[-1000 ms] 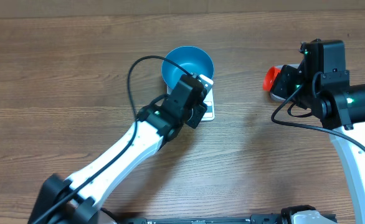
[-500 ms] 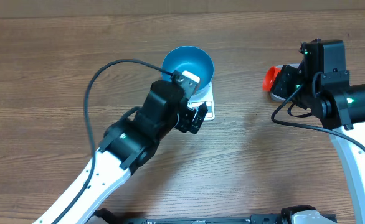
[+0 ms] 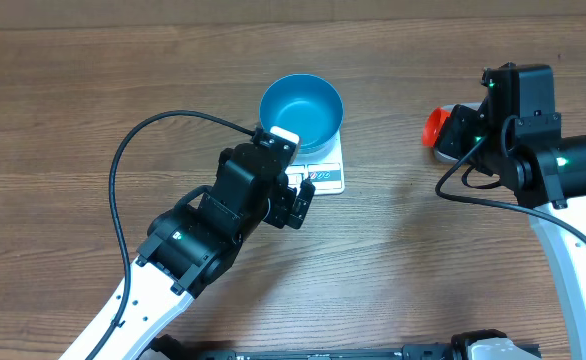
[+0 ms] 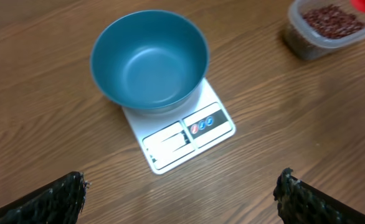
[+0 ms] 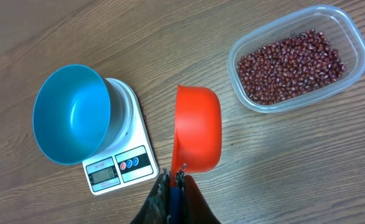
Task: Scoop item into bowl and weigh 150g on scale
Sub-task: 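Raise the left gripper back from the scale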
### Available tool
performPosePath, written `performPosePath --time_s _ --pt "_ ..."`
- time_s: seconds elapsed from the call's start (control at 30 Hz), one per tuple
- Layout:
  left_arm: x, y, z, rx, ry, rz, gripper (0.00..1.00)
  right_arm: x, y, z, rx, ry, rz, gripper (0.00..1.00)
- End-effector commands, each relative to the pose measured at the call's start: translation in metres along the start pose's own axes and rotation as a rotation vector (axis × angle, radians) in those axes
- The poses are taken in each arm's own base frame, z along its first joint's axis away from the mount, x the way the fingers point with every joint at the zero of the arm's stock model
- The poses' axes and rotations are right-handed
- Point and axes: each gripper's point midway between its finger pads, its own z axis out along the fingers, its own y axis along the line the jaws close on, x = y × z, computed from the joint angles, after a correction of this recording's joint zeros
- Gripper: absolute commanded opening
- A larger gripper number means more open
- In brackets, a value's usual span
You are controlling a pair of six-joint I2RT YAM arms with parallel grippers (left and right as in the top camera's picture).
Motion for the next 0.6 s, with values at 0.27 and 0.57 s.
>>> performPosePath --time_s 0.27,0.57 --pt "0.001 0.017 0.001 -0.092 0.011 -0.012 1.0 -0.002 0.0 -0.005 0.006 -0.007 -0.01 0.04" --pt "0.01 0.015 0.016 -0.099 0.059 -0.003 1.0 -0.003 -0.003 -0.005 0.026 -0.016 -0.01 0.04"
